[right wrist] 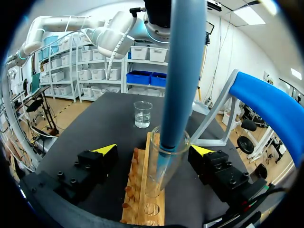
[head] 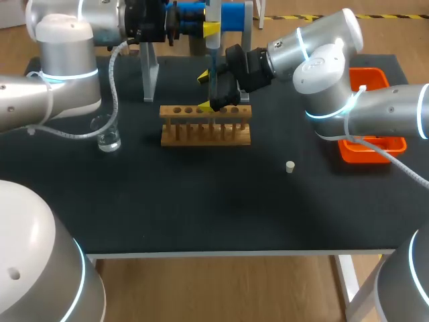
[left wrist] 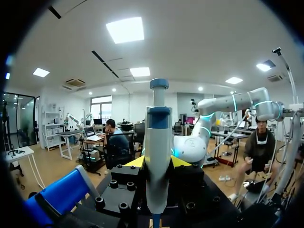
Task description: Invert the test tube, pick up the pipette, mount the tip to pipette, aspirate from beaker and dispense into the tube, eject the tip, return the pipette, and cap with the stopper.
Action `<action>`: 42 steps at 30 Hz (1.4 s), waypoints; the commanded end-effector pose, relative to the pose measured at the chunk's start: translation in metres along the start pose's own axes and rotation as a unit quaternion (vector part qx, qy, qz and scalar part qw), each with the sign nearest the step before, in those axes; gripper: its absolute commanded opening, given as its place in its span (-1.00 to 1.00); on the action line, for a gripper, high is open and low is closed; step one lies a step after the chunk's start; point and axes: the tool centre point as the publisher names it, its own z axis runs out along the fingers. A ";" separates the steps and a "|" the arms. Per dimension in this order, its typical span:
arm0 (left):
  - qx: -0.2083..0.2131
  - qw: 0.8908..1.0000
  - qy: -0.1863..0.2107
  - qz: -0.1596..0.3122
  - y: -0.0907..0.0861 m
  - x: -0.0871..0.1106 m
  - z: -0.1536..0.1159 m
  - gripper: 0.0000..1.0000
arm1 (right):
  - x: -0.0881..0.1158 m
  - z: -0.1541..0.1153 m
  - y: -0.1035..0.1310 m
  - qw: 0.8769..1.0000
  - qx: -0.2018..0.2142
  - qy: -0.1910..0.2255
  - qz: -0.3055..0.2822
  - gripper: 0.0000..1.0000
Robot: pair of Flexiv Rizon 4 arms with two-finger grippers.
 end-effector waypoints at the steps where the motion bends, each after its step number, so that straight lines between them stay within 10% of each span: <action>1: 0.000 1.000 0.000 0.000 0.000 -0.001 0.000 -1.00 | 0.000 0.000 0.000 1.000 0.001 0.001 0.000 1.00; 42: 0.000 1.000 0.000 0.000 0.000 -0.001 0.000 -1.00 | -0.008 -0.105 -0.012 0.996 -0.076 -0.037 0.024 1.00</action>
